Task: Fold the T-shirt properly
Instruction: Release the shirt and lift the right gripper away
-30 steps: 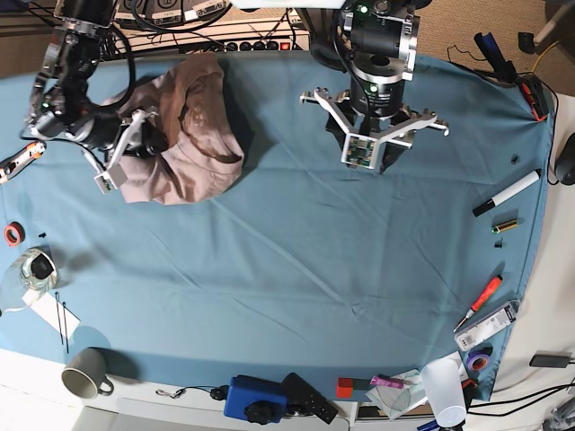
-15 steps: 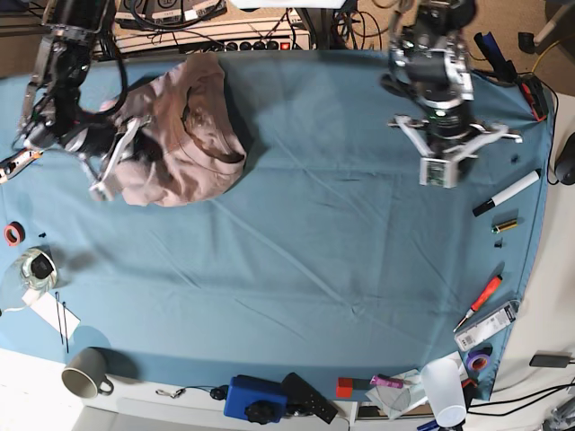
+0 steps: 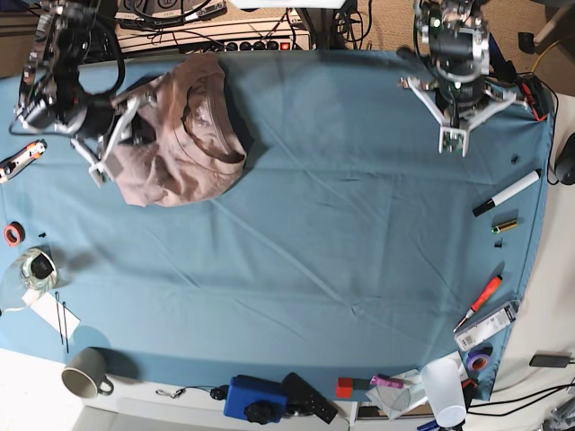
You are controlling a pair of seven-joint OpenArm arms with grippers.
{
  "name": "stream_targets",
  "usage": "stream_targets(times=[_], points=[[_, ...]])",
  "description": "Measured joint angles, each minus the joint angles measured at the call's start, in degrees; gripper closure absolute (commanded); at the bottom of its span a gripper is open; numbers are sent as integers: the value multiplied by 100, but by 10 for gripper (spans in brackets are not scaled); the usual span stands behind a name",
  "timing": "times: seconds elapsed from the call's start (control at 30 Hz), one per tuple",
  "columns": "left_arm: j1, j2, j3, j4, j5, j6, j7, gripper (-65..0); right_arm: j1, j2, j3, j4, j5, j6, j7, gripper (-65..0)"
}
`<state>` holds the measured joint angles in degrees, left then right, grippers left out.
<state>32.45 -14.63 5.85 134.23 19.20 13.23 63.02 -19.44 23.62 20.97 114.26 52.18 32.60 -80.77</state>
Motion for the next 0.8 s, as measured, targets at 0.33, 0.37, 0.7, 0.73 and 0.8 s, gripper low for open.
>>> stream_targets(times=[0.33, 0.37, 0.7, 0.73, 0.8], points=[[857, -2, 2, -15, -321, -131, 11, 0, -1377, -173, 376, 380, -4, -2, 2, 0], [918, -2, 2, -15, -326, -136, 7, 0, -1508, -173, 376, 380, 20, -2, 17, 0], [1930, -4, 2, -15, -319, -138, -59, 0, -2791, -170, 376, 385, -146, 0, 44, 0], [2046, -4, 2, -15, -321, -138, -118, 0, -2914, -170, 376, 382, -214, -2, 39, 0], [2247, -7, 2, -15, -319, -129, -192, 0, -3139, -170, 378, 382, -321, 0, 48, 0]])
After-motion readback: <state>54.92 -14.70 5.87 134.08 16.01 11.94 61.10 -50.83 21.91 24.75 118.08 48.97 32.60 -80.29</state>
